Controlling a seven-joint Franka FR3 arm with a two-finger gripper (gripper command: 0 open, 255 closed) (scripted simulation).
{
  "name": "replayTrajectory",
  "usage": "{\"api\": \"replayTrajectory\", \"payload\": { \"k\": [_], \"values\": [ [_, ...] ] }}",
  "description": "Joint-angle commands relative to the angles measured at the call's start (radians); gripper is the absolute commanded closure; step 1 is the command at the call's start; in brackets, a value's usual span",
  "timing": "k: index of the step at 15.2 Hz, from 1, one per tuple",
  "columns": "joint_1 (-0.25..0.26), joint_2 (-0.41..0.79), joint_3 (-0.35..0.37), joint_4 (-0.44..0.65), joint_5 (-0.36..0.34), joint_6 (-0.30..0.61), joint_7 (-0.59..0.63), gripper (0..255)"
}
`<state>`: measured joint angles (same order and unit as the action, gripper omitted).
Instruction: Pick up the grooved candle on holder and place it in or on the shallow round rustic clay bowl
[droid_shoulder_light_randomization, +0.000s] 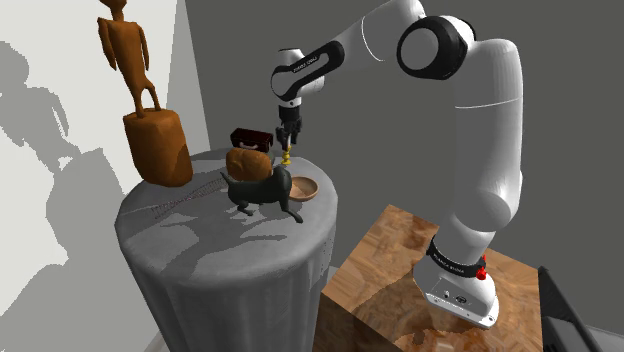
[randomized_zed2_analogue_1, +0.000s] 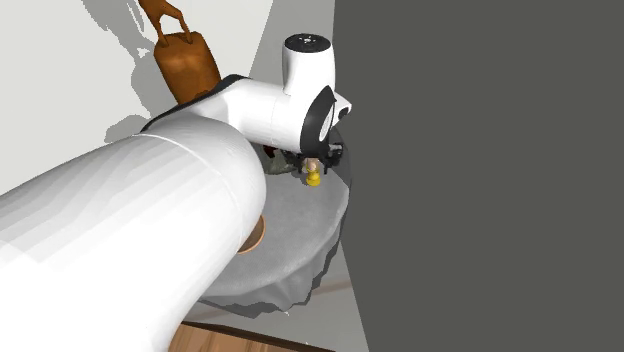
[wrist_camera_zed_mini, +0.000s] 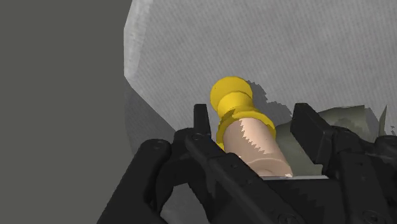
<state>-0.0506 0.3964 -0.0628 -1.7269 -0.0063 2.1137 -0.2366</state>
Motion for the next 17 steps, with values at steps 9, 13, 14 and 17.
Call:
{"api": "replayTrajectory", "payload": {
  "k": [9, 13, 14, 17],
  "values": [
    [0.0, 0.0, 0.0, 0.0, 0.0, 0.0, 0.0, 255],
    [0.0, -0.021, -0.001, 0.024, -0.001, -0.045, 0.0, 255],
    [0.001, -0.026, -0.001, 0.03, -0.001, -0.057, 0.0, 255],
    [0.001, -0.04, -0.001, 0.052, -0.002, -0.092, -0.001, 255]
  ]
}}
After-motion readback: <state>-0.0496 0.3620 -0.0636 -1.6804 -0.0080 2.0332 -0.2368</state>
